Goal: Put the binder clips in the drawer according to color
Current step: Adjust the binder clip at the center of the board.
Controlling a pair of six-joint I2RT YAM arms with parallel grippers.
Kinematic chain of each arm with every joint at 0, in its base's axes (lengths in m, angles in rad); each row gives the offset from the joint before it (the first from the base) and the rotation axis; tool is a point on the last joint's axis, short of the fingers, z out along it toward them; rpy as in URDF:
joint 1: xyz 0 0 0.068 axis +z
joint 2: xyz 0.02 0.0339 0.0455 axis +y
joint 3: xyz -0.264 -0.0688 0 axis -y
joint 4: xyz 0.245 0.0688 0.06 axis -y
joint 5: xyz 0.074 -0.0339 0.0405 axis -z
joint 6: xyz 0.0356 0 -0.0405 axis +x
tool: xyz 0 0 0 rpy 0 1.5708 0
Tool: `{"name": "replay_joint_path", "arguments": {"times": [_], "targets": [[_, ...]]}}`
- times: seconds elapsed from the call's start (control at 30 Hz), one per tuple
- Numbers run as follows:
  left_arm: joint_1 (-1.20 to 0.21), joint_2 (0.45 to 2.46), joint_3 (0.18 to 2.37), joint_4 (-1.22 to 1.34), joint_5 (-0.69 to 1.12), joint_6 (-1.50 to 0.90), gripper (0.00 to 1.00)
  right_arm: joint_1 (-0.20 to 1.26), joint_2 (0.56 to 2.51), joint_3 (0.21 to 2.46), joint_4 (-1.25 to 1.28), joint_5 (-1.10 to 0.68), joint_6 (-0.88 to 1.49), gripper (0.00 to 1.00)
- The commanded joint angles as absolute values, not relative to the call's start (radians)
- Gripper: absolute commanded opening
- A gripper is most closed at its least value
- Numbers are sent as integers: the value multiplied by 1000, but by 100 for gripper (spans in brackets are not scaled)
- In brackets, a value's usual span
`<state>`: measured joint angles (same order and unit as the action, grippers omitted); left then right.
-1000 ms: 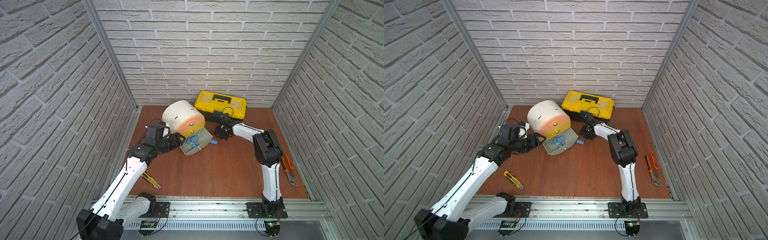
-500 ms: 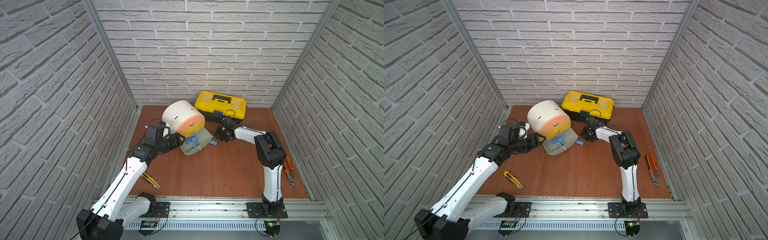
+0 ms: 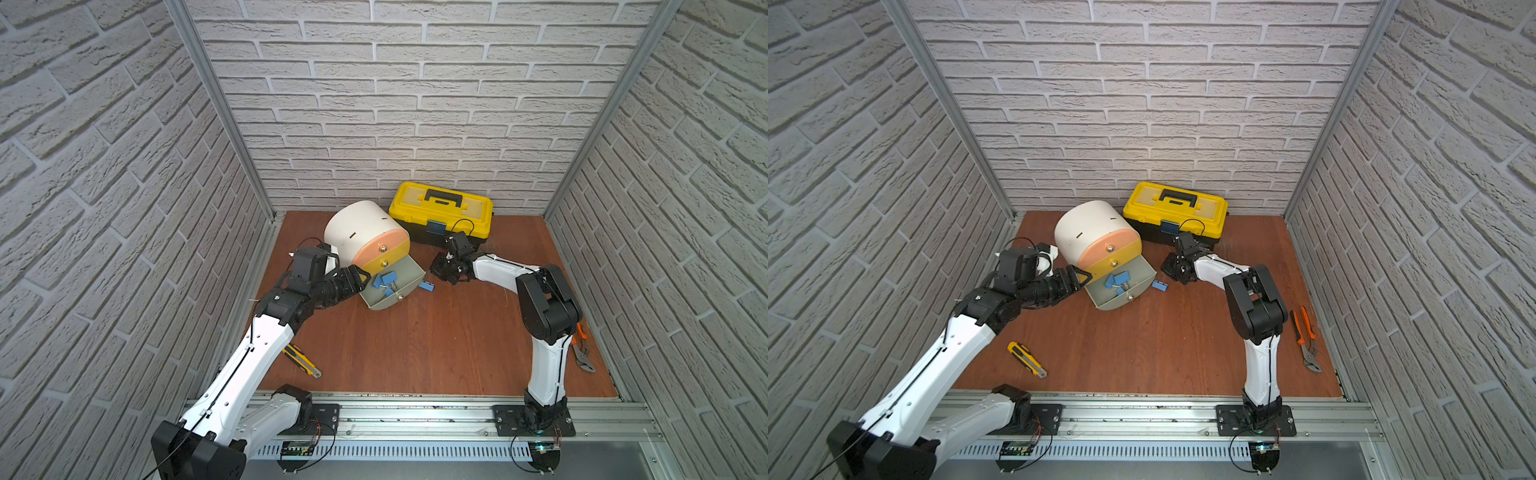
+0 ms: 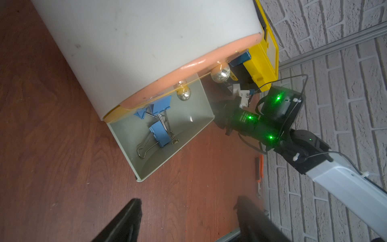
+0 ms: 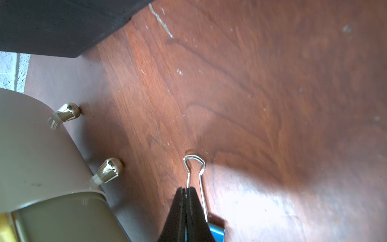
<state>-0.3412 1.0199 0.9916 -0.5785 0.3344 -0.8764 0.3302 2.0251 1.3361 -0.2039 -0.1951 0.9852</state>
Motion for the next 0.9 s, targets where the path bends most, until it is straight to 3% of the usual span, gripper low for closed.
{"name": "replay_joint_path", "arguments": {"times": [0.0, 0.47, 0.87], "targets": [[-333, 1002, 988, -561, 322, -882, 76, 344, 1991, 1310, -159, -217, 1014, 2], [-334, 993, 985, -567, 319, -883, 76, 353, 2013, 1229, -121, -216, 1061, 2], [-339, 998, 1015, -573, 313, -873, 76, 353, 1850, 1021, -136, -193, 1043, 2]]}}
